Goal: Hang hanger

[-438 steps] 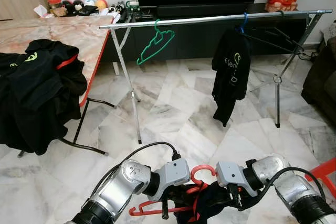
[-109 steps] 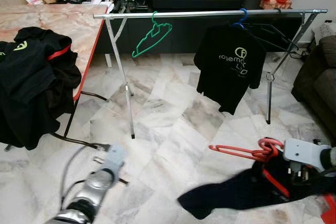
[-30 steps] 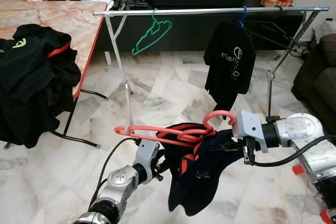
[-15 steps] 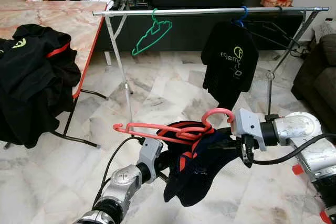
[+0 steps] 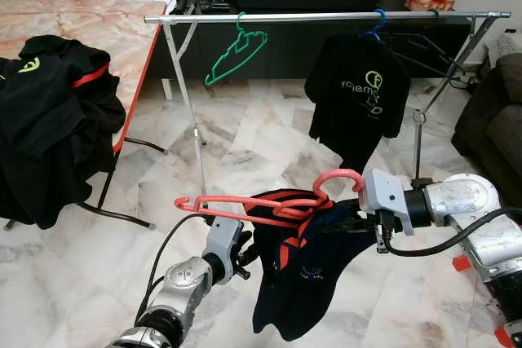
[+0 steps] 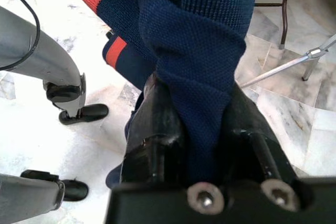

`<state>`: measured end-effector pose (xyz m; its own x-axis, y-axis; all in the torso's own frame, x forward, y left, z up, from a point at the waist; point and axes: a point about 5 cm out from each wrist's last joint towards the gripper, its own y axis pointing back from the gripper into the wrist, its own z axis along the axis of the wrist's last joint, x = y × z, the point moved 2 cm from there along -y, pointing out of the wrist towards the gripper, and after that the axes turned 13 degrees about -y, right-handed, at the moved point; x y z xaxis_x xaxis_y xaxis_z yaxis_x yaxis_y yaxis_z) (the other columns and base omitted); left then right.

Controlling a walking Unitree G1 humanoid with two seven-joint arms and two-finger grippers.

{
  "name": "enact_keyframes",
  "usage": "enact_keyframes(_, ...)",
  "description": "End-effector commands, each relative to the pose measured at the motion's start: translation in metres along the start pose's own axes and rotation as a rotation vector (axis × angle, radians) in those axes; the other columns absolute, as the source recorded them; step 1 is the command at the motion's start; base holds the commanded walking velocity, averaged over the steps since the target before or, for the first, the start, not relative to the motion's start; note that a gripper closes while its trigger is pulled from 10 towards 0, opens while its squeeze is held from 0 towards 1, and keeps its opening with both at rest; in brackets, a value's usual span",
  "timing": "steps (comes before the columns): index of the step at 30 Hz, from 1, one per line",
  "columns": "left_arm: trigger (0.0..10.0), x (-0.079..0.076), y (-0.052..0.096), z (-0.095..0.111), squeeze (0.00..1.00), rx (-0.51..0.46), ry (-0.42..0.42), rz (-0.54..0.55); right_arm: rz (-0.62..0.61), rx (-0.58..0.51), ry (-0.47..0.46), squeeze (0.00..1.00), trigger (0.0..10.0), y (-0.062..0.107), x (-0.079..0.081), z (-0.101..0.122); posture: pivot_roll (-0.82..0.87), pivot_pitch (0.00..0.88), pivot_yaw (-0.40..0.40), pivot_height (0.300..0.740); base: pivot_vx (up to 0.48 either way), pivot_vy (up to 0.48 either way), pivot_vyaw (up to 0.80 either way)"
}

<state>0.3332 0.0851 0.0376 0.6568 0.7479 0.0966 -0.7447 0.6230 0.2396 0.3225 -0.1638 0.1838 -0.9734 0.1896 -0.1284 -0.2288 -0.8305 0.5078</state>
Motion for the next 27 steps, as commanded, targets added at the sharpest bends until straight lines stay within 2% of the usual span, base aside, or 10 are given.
enact_keyframes(1,10.0,-0.005,0.001,-0.002,1.00,-0.018,0.036,-0.027,0.002,-0.023,0.060,0.00,0.0,0.002,-0.002,0.017,-0.12,0.110,-0.056,0.740,0.000,0.000,0.00)
enact_keyframes(4,10.0,-0.011,-0.002,0.003,1.00,-0.047,0.053,-0.088,0.000,-0.023,0.063,0.00,0.0,0.002,-0.002,0.017,-0.12,0.110,-0.057,0.740,0.000,0.000,0.00)
enact_keyframes(10,10.0,-0.010,-0.003,0.005,1.00,-0.039,0.017,-0.074,0.005,-0.023,0.066,0.00,0.0,0.003,-0.001,0.018,-0.12,0.112,-0.057,0.740,0.000,0.000,0.00)
enact_keyframes(11,10.0,-0.009,-0.004,0.005,0.05,-0.036,0.008,-0.070,0.006,-0.021,0.068,0.00,0.0,0.003,-0.001,0.018,-0.12,0.111,-0.058,0.740,0.000,0.000,0.00)
enact_keyframes(12,10.0,-0.009,-0.004,0.006,0.00,-0.036,0.005,-0.068,0.006,-0.021,0.069,0.00,0.0,0.003,-0.001,0.019,-0.12,0.111,-0.058,0.740,0.000,0.000,0.00)
enact_keyframes(27,10.0,-0.004,-0.007,0.012,0.00,-0.059,0.014,0.006,0.014,-0.016,0.081,0.00,0.0,0.004,0.001,0.021,-0.13,0.110,-0.058,0.740,0.000,0.000,0.00)
